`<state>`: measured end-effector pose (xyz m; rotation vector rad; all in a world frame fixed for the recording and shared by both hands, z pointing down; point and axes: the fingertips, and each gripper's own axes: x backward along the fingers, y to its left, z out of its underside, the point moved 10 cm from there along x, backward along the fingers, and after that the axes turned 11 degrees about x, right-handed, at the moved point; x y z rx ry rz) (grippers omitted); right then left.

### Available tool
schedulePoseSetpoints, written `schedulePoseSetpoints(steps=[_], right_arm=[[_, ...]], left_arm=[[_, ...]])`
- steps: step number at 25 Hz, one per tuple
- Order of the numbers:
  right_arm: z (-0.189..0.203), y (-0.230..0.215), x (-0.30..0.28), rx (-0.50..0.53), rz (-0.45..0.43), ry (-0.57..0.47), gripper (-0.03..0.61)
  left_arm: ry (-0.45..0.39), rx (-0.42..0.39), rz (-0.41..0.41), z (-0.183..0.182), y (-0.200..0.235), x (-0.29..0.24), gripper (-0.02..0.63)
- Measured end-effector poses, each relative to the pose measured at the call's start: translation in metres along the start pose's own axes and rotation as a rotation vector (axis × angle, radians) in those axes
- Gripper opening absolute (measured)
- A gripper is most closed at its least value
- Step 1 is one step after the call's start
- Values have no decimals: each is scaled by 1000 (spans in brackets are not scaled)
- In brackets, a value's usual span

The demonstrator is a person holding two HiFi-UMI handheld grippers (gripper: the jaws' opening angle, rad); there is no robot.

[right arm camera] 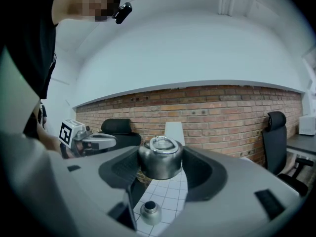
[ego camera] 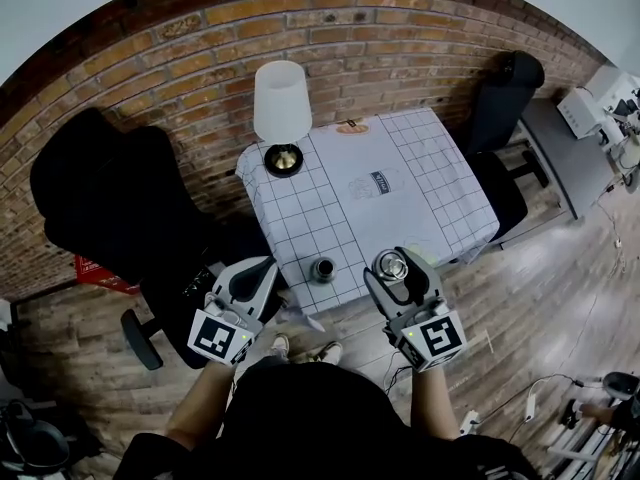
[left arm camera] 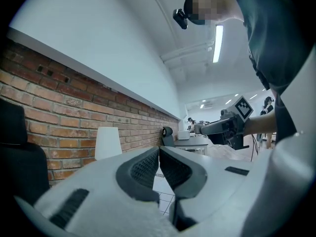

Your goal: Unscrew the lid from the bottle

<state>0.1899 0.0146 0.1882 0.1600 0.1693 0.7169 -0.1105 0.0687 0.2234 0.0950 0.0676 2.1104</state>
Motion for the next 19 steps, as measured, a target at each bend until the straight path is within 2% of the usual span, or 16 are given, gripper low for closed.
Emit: schedulePoseSetpoints(steps=[19], right_arm=[[-8,12,1,40,12,14,264]], left_arm=[[11,11,23,5,-6,2,26]])
